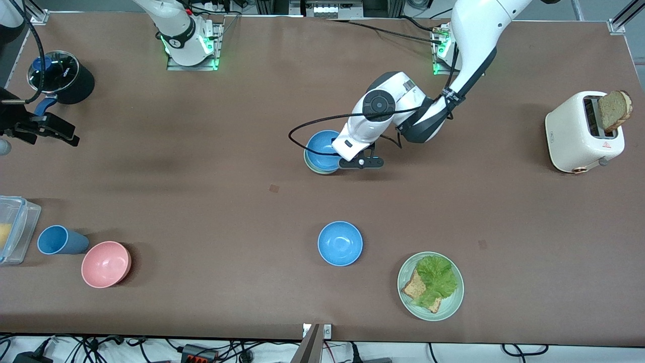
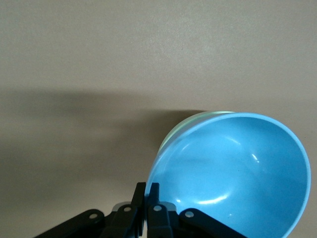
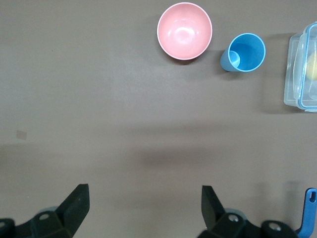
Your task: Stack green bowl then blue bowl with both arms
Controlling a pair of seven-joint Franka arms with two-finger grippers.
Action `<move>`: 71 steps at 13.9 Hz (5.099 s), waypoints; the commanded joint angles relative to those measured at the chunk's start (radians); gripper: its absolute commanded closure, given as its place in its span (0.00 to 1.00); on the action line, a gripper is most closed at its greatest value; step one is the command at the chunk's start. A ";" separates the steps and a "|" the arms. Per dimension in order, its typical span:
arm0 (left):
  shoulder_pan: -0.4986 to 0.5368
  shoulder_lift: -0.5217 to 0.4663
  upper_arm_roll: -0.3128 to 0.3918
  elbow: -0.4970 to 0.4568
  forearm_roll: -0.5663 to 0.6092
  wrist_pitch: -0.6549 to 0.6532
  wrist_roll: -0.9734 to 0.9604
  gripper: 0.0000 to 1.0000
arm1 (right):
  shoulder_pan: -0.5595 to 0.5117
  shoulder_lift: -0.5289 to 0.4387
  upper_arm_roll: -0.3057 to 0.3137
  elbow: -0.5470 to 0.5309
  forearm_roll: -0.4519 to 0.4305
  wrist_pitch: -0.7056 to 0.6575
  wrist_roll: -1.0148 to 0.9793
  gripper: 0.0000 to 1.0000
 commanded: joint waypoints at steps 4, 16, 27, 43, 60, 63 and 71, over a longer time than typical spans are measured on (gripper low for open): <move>-0.018 0.030 0.004 0.028 0.024 0.009 -0.062 1.00 | -0.011 -0.024 0.016 -0.021 -0.011 0.011 0.003 0.00; -0.001 0.051 0.001 0.089 -0.007 -0.033 -0.186 0.62 | -0.011 -0.016 0.016 -0.023 -0.011 0.016 0.005 0.00; 0.344 0.028 -0.150 0.367 -0.015 -0.543 0.115 0.53 | -0.011 -0.014 0.016 -0.024 -0.009 0.022 0.003 0.00; 0.471 -0.333 0.121 0.363 -0.119 -0.714 0.631 0.00 | -0.013 -0.020 0.016 -0.023 -0.005 0.011 -0.030 0.00; 0.128 -0.634 0.501 0.134 -0.157 -0.659 0.644 0.00 | -0.013 -0.025 0.014 -0.029 -0.008 0.014 -0.030 0.00; 0.125 -0.608 0.499 0.169 -0.150 -0.666 0.644 0.00 | -0.013 -0.027 0.014 -0.029 -0.009 0.011 -0.030 0.00; 0.128 -0.582 0.484 0.200 -0.142 -0.723 0.647 0.00 | -0.013 -0.027 0.014 -0.029 -0.008 0.013 -0.032 0.00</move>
